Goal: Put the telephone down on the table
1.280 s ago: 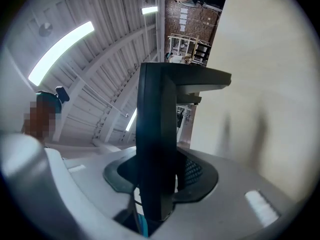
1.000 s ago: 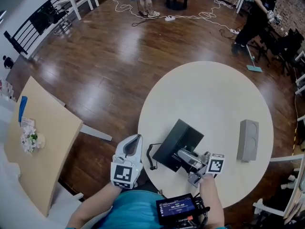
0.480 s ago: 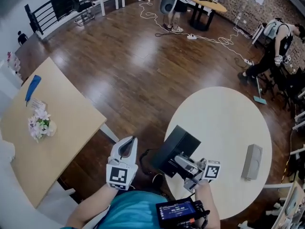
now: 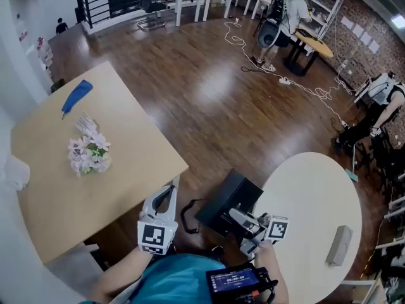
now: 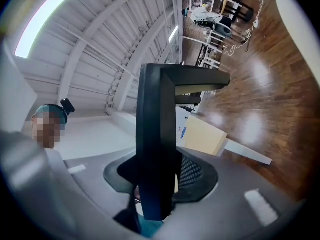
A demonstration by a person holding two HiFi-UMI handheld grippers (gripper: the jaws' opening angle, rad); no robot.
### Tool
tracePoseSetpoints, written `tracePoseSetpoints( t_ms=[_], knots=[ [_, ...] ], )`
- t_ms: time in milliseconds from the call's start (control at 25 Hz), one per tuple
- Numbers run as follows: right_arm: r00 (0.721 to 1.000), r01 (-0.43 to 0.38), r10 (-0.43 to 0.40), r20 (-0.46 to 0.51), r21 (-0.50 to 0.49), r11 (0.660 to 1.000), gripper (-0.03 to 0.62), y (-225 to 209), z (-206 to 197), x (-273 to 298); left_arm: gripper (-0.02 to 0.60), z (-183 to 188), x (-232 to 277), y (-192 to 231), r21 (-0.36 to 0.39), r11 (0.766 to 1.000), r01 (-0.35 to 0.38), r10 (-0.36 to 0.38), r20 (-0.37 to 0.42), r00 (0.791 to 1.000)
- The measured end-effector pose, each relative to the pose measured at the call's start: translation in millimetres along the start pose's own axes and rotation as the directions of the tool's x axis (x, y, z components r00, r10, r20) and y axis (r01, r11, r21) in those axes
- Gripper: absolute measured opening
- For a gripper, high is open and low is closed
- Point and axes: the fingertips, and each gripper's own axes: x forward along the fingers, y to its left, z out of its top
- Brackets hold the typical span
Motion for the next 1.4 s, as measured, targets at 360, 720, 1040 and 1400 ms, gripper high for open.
tracePoseSetpoints(
  t_ms=[360,720,1040,1400],
  knots=[
    [0.989,-0.092,0.09,-0.12,-0.009,0.996,0.149,17.4,-10.6,114.9,0.011,-8.2,-61.7,112.4,-0.036,0.981,-0.189,0.19,0.007,0.982],
    [0.947,-0.145,0.134,-0.293,-0.016,0.989,0.149,6.6,-2.3,195.6,0.011,-18.9,-86.7,174.8,-0.062,0.938,-0.341,0.341,-0.01,0.94],
    [0.855,-0.204,0.182,-0.486,0.008,0.979,0.149,-24.0,6.1,274.2,0.011,-17.3,-92.7,226.9,-0.048,0.872,-0.488,0.486,-0.044,0.873],
    [0.66,-0.29,0.275,-0.699,0.101,0.952,0.15,-57.6,-7.5,353.8,0.011,-17.0,-92.0,261.9,-0.018,0.781,-0.624,0.62,-0.087,0.78]
  ],
)
